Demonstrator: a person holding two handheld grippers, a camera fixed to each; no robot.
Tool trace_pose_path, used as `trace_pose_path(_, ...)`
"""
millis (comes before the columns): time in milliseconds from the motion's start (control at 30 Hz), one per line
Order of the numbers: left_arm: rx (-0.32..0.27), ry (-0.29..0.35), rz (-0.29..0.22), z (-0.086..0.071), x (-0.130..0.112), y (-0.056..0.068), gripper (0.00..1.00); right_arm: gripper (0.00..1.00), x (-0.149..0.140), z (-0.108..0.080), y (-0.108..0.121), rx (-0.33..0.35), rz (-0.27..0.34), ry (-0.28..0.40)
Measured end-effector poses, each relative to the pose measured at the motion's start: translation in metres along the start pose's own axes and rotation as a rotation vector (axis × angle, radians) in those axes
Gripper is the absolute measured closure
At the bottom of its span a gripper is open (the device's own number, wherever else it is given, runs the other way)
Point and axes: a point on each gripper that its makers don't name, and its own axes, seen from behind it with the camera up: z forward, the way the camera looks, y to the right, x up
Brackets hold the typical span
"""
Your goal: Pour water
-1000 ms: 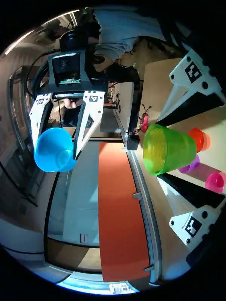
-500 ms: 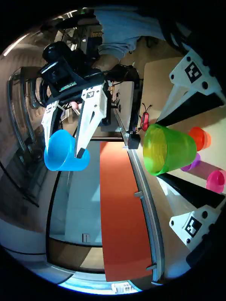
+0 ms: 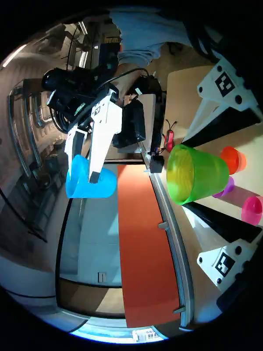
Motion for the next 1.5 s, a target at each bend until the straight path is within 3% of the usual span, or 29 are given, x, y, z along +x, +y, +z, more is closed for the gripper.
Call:
trace_pose_path(367,0.007,0.006,0.01,-0.003,0.006,-0.002,0.13,0.09,-0.005,-0.005,-0.001,0.02,0.352,-0.026)
trace_pose_path(700,0.02,0.009,0.015,-0.007,0.011,-0.005,0.13,0.09,-0.011,-0.008,-0.003,0.048,0.57,-0.04)
trace_pose_path(867,0.023,0.01,0.02,-0.009,0.011,-0.005,0.13,0.09,-0.012,-0.011,0.0,0.044,0.615,-0.038)
trace_pose_path(1500,0.053,0.01,0.03,-0.019,0.012,-0.015,0.13,0.09,-0.046,-0.038,0.008,-0.004,0.599,-0.086)
